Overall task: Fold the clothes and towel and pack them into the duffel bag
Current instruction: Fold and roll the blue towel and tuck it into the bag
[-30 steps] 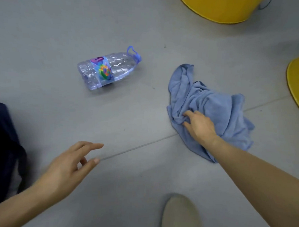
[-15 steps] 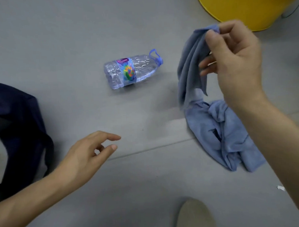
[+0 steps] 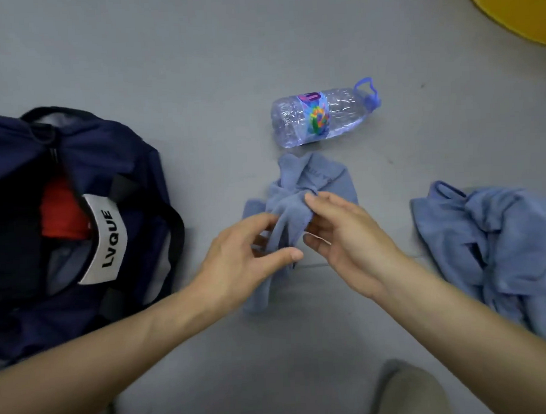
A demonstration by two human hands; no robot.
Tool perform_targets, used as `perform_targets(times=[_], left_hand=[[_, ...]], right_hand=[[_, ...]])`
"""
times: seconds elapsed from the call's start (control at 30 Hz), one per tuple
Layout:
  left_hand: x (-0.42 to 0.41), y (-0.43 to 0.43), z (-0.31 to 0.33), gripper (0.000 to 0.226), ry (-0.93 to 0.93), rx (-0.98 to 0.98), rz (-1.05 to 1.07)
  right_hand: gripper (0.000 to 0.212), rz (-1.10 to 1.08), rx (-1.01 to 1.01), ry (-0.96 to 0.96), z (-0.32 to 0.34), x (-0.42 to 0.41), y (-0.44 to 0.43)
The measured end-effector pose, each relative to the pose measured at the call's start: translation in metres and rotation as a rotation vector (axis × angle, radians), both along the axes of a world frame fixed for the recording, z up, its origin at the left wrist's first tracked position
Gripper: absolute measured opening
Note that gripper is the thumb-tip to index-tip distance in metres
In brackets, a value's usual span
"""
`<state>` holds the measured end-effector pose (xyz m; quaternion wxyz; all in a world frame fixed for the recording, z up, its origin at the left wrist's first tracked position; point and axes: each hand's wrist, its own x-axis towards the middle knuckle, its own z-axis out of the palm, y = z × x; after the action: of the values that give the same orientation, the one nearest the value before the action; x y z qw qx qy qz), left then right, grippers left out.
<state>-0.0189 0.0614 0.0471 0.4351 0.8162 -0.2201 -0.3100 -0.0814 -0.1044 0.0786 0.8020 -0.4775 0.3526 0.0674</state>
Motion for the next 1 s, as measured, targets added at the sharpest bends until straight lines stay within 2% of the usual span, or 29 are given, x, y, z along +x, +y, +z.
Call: perform_targets(times=[0.07,0.13,0.23,0.33,0.4,0.53,0.63,0.7,0.77,0.83,0.93,1.0], left_hand=[[0.000,0.003,-0.006,0.023,-0.040,-0.017,0.049],[0.004,0.008,-0.007,0.023,-0.010,-0.039,0.082],[0.011,0.011,0.002,0.022,0.083,-0.104,0.107],[0.017,0.010,0.013,0.011,0.200,-0.200,0.189],[0.020,0.010,0.019,0.013,0.258,-0.206,0.214],[0.024,0.011,0.020,0.021,0.253,-0.189,0.201],[0.021,0.016,0.013,0.040,0.079,-0.186,0.166],[0.011,0.022,0.010,0.038,-0.143,-0.164,0.149],[-0.003,0.028,0.009,0.038,-0.316,-0.123,0.072],[-0.016,0.029,0.007,0.043,-0.322,-0.065,-0.020],[-0.020,0.025,0.000,0.025,-0.339,-0.026,-0.016],[-0.014,0.020,0.001,0.015,-0.311,-0.054,0.043]], right_hand=[[0.005,0.014,0.047,-0.023,-0.003,0.000,0.005],[0.012,0.059,-0.021,-0.046,-0.004,-0.001,0.006],[0.024,0.192,-0.321,-0.057,-0.004,-0.006,0.012],[0.028,0.305,-0.598,-0.065,-0.004,-0.016,0.016],[0.030,0.428,-0.738,-0.074,-0.007,-0.021,0.017],[0.031,0.483,-0.751,-0.139,-0.007,-0.024,0.022],[0.026,0.289,-0.668,-0.155,-0.002,-0.019,0.023],[0.017,0.150,-0.517,-0.131,0.001,-0.014,0.021],[0.020,0.074,-0.303,-0.099,0.004,-0.010,0.020],[0.023,0.042,-0.118,-0.090,0.007,-0.009,0.019],[0.025,0.025,0.067,-0.108,0.011,-0.012,0.015],[0.031,0.041,0.093,-0.137,0.014,-0.013,0.010]])
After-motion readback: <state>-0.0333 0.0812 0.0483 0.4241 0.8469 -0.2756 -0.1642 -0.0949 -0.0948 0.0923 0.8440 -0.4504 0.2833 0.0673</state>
